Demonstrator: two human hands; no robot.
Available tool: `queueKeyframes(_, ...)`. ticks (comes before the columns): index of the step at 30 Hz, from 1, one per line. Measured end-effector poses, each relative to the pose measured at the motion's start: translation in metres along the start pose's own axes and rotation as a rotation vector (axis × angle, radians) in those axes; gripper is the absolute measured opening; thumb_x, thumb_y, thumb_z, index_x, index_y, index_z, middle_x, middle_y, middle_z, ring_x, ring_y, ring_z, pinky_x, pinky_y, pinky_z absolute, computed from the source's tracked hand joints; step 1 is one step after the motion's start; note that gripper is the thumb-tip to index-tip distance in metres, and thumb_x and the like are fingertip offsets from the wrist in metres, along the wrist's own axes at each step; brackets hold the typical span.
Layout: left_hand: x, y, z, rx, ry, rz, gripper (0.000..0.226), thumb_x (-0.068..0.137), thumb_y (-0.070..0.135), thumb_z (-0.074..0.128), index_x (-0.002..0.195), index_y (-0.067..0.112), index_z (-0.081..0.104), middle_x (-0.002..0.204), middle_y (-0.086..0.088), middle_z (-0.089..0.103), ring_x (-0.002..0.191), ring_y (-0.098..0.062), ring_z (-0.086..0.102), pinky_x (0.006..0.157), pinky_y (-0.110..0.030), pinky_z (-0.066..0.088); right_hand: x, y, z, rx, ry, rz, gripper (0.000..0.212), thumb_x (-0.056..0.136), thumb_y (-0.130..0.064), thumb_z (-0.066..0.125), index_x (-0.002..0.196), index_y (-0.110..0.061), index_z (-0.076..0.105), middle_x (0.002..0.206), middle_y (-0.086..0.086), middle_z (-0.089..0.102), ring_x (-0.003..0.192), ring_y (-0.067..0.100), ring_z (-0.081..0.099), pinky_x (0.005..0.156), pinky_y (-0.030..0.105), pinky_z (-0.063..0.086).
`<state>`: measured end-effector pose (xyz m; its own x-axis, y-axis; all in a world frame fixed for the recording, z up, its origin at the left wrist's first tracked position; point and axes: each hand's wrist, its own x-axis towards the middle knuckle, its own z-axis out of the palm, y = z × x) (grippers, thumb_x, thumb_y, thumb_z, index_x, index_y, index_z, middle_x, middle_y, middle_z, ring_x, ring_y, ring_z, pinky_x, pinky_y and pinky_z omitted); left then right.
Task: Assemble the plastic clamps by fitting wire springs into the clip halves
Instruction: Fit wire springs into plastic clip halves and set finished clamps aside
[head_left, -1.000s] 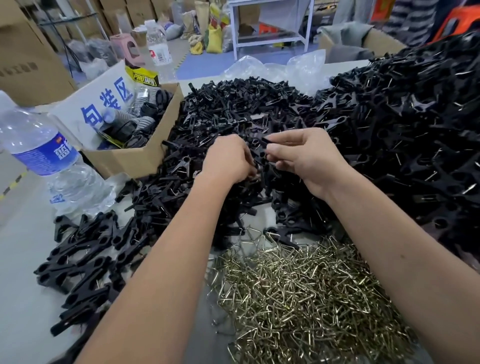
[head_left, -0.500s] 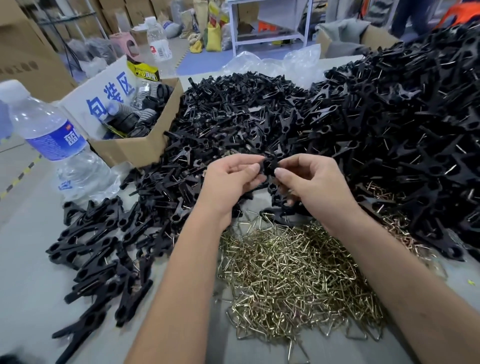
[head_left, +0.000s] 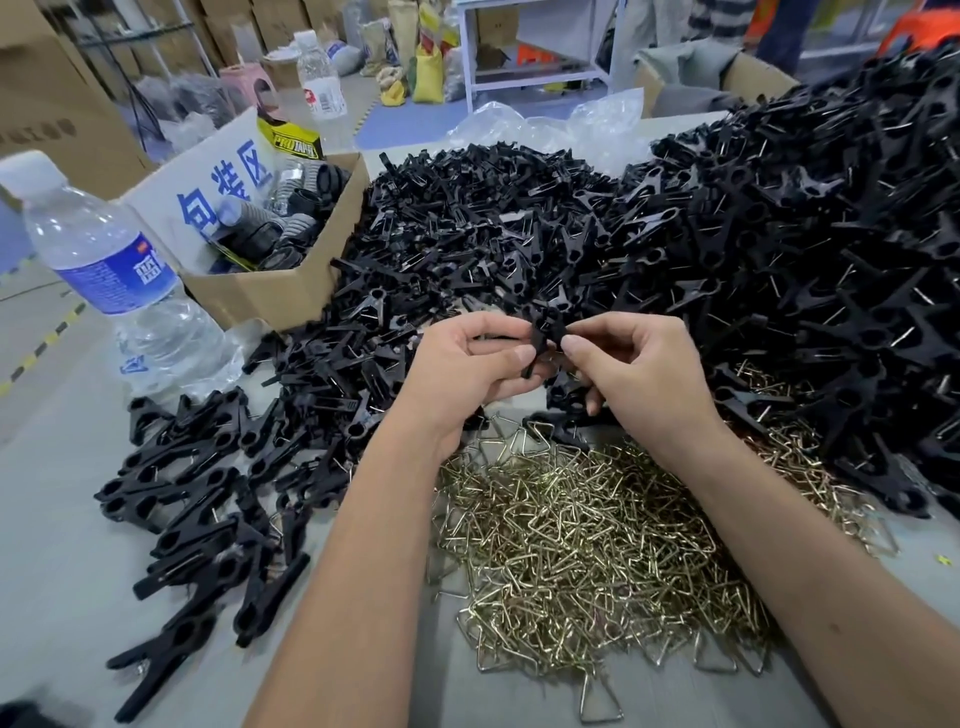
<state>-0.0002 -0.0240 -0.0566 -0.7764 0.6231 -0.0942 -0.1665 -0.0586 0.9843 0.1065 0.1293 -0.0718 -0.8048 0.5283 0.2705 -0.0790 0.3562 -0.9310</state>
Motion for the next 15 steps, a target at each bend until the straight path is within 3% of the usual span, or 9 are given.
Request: queueKeyframes(15, 0.0003, -0.0029, -0.0002, -0.048, -0.019, 0.007, 0.023, 0.088, -0.009, 0.073, 0.107, 0.003, 0.068, 0.099, -0.019, 0.078, 0.092, -0.034, 0.078, 0.074, -0.034, 0.064, -0.0039, -0.0039, 0.0002, -0.014, -0.033, 0.02, 0.004, 0.095, -0.023, 0.075, 0.095, -0.024, 0.079, 0.076, -0.003, 0.077, 0.044, 0.018, 0.064, 0.042, 0.033, 0.053)
